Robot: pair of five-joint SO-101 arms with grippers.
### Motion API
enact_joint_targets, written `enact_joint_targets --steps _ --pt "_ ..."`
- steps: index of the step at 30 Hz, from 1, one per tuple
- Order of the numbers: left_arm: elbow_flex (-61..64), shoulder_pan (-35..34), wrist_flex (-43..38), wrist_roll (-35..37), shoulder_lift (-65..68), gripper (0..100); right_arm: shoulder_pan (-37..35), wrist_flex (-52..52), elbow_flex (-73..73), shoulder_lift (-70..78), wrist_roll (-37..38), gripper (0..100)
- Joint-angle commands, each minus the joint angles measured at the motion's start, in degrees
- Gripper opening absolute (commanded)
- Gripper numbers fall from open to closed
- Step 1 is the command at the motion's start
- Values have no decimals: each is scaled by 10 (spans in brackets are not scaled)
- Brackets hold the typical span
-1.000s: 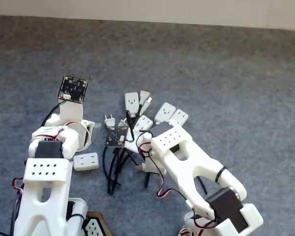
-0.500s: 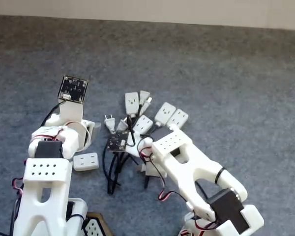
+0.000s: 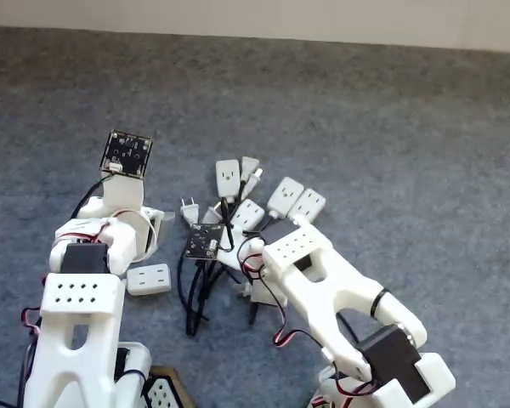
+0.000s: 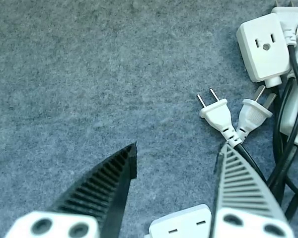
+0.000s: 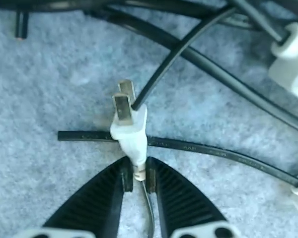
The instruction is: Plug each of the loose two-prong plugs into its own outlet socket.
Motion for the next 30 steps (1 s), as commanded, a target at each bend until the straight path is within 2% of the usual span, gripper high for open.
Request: enact_joint_targets --steps 1,5,10,12,15,17,20,25,30 --pt "-1 -5 -6 3 0 263 -7 -15 0 -2 -29 59" --pt "-1 -5 -6 3 0 263 -7 -15 0 -2 -28 153" --pt "-1 -5 -6 3 0 263 -7 -15 0 -2 -29 158" --pt "-1 -5 -6 3 0 263 -7 -14 0 -2 -29 125" --pt "-1 -5 -6 3 0 263 -6 -14 0 -2 -30 0" --pt "-1 -5 -6 4 0 263 -5 -14 0 -2 -33 14" --pt "-3 -13 -6 4 -4 263 -3 -10 -4 -8 -84 6" --pt "-30 -73 3 5 -3 263 -4 -14 -27 -69 -185 6" --pt "-127 -80 149 -39 -1 267 -4 -44 -13 -218 -289 6"
